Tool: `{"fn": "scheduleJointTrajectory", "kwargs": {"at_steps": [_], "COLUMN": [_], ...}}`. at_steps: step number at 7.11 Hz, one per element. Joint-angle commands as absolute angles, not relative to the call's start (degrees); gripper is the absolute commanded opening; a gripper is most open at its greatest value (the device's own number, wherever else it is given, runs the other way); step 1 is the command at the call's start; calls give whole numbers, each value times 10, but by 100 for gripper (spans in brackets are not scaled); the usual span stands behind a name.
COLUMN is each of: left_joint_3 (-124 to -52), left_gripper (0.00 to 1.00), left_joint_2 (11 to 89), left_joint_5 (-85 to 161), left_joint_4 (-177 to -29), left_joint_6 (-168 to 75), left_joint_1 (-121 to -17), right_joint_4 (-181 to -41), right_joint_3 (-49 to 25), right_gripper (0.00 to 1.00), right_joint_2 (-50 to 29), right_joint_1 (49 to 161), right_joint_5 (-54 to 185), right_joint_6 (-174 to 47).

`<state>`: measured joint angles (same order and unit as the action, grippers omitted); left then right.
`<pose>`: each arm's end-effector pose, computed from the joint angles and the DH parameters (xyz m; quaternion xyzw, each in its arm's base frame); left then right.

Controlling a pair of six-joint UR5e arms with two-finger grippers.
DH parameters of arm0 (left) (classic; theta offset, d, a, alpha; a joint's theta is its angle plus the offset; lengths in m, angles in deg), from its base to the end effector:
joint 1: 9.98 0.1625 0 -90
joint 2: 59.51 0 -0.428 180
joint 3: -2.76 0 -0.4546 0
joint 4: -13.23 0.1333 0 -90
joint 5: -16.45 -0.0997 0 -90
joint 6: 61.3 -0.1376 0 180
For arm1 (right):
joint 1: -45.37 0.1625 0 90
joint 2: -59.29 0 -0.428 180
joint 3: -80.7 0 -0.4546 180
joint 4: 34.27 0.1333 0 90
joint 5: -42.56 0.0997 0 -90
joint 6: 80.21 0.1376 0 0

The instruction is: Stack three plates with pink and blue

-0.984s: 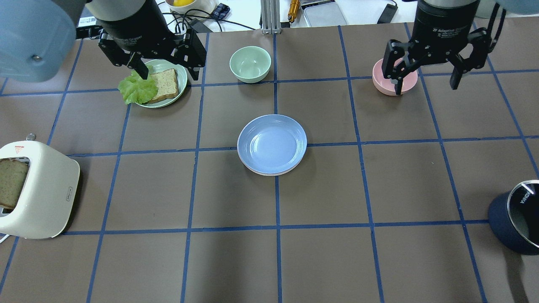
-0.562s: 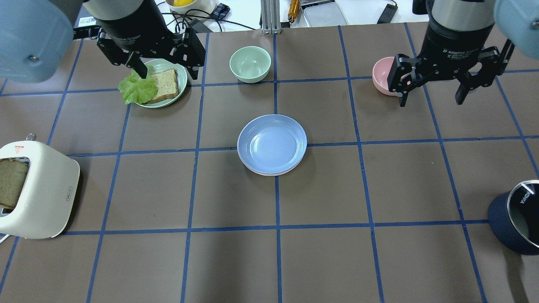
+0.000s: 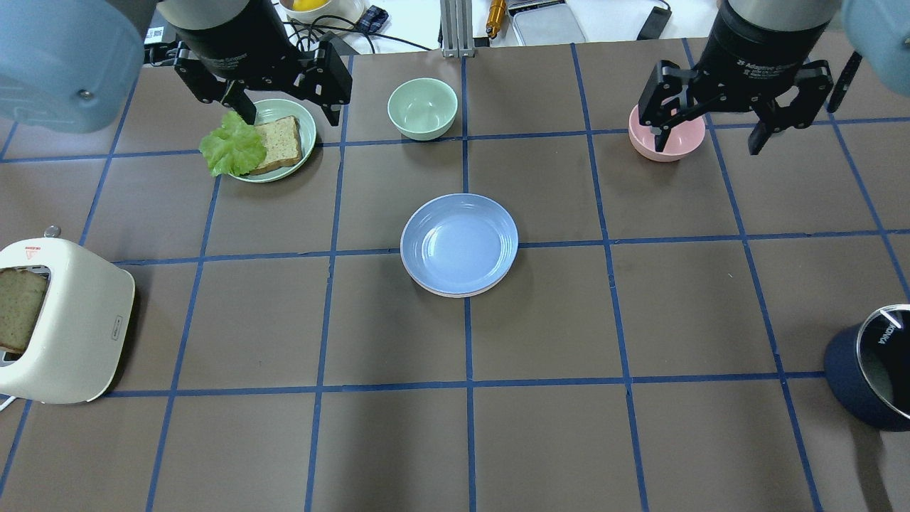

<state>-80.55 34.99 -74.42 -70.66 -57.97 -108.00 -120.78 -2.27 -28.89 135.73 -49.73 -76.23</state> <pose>-0.2145 -0.5821 0.4848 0.0403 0.9965 -0.0728 0.0004 0.1314 -0.5693 0.4971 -0.0319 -0.9992 0.0158 0.0194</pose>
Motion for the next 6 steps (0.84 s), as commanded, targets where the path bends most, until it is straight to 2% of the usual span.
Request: {"fn": "scheduleJointTrajectory", "kwargs": {"at_steps": [1,3,6], "left_joint_3": [-815,-845,-847], "left_gripper": [100,100,100], "left_joint_2": [350,342,369], "left_joint_5": [-745,-746,-745], "left_joint_4": [-706,-693,-658], "left_joint_6": [-580,-580,-580], "left_joint_1": [-1082,-1079,-1077], "right_joint_4": [-1207,-1208,-1207], "right_joint_3": [-25,-29,-29], "right_gripper": [100,100,100], "right_joint_2": [-289,-289,-289], "right_joint_1": [1358,1358,1356], "right_joint_5": [-473,-459,-468], "right_joint_6": [-789,-787,-792]}}
